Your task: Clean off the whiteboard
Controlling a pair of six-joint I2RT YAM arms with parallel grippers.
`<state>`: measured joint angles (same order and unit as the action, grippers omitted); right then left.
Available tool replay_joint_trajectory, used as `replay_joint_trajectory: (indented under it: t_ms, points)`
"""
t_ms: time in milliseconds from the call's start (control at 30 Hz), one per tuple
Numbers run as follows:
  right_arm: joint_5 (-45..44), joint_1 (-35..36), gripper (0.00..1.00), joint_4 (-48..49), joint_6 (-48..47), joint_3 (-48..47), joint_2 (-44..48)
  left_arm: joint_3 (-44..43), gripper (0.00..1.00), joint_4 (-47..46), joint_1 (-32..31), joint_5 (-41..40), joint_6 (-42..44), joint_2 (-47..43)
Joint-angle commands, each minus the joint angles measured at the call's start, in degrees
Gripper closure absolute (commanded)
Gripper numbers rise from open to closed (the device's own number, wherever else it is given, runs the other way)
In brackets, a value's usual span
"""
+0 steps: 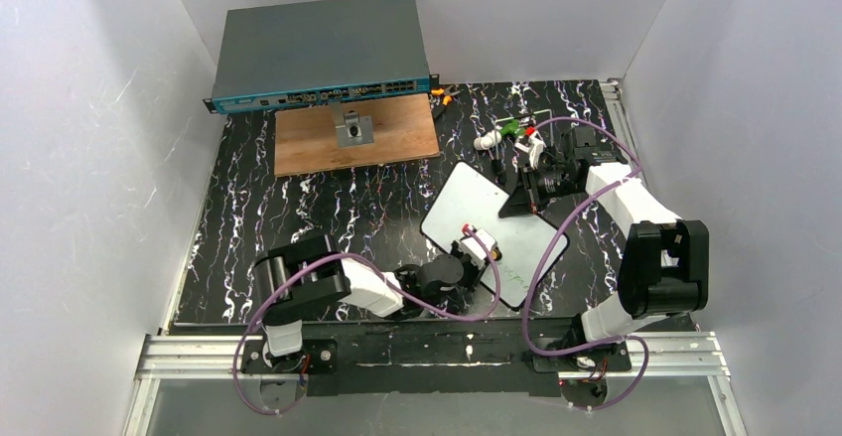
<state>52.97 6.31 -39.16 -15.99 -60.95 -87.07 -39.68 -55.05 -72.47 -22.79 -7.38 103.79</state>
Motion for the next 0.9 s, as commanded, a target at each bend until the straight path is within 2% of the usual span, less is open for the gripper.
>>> replay_joint_trajectory:
  t_ms: [0,200,433,600,867]
  points:
    - [9.0,0.1,0.99,1.0,2.0,-0.1,-1.0,-3.2,1.0,0.0,-0.4,1.3,2.2,1.6]
    - [9.3,0.1,0.99,0.8,1.6,-0.2,-1.8,-1.4,1.0,-2.7,5.1,1.5,-2.9,2.5]
    - [9.5,0.1,0.99,0.8,1.4,-0.2,-1.8,2.3,1.0,-4.6,8.1,0.8,-3.5,0.1]
    - [10.0,0.1,0.99,0.6,1.2,-0.2,-1.9,3.2,1.0,-4.2,7.8,5.0,-2.1,-1.6]
    - [11.1,0.2,0.99,-0.1,0.3,-0.3,-1.9,1.2,1.0,-3.1,2.9,6.9,1.6,-1.1]
